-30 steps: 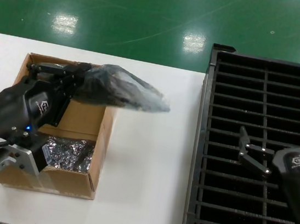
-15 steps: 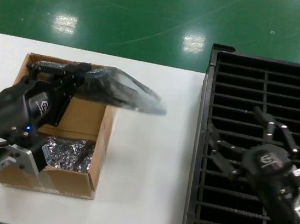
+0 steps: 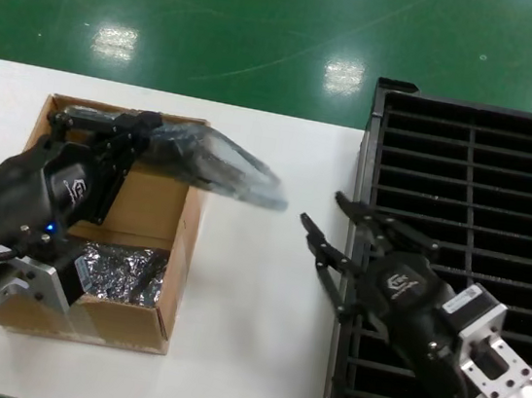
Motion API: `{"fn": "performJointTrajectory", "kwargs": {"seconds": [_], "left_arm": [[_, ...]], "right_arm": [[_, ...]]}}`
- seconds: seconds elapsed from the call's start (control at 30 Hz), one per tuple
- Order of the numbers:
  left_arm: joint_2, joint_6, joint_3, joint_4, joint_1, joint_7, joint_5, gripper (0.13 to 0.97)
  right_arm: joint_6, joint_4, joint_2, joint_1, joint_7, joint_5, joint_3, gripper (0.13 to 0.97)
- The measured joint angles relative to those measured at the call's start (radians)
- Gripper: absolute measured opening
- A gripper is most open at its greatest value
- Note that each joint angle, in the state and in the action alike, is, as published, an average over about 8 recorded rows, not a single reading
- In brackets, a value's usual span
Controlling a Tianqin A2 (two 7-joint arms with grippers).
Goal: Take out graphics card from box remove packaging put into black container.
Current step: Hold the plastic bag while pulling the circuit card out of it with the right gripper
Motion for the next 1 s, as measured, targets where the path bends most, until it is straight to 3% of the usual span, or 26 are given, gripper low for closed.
{"fn": "performJointTrajectory", "kwargs": {"seconds": [0.23,0.53,1.0], "left_arm": [[0.0,0.0,0.0,0.0,0.0,0.0,0.0,0.139],[0.0,0.0,0.0,0.0,0.0,0.0,0.0,0.139],[0.0,0.0,0.0,0.0,0.0,0.0,0.0,0.139]], "right_arm": [[-0.021,0.0,-0.001,0.048,0.029,-0.028,-0.053,0.263],[-0.022,0.028,0.004,0.071,0.048,-0.056,-0.081,0.165],[-0.036,0.102,0.042,0.054,0.06,-0.088,-0.105,0.135]]}}
